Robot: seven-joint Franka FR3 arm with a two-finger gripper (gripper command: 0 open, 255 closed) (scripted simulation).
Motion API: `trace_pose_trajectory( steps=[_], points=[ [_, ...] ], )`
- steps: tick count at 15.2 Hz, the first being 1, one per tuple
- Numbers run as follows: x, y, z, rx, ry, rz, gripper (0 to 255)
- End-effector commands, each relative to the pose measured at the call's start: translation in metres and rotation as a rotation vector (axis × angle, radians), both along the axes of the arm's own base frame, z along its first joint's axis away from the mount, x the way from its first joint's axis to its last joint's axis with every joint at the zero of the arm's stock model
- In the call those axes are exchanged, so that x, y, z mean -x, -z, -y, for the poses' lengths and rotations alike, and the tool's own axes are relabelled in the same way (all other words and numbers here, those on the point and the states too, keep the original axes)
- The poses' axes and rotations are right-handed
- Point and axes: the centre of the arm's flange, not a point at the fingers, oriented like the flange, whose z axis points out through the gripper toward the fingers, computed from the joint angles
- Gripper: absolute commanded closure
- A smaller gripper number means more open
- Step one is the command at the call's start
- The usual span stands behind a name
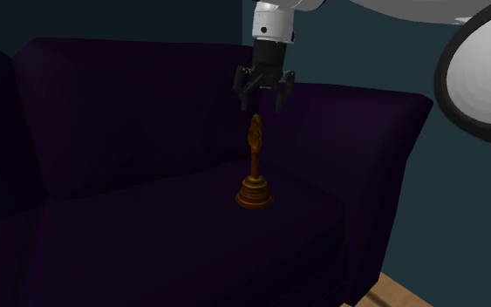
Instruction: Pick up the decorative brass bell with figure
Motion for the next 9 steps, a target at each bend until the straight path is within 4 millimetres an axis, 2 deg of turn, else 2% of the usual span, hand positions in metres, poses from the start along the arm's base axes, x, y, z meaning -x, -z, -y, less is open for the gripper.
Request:
trace_pose_trajectory(
  steps=[1, 8, 9],
  points=[
    [-0.006, -0.004, -0.012, -0.003, -0.009, 0.004, 0],
    [-0.006, 0.036, -0.012, -0.003, -0.009, 0.004, 0],
    [-0.006, 0.036, -0.012, -0.003, -0.009, 0.004, 0]
  ],
)
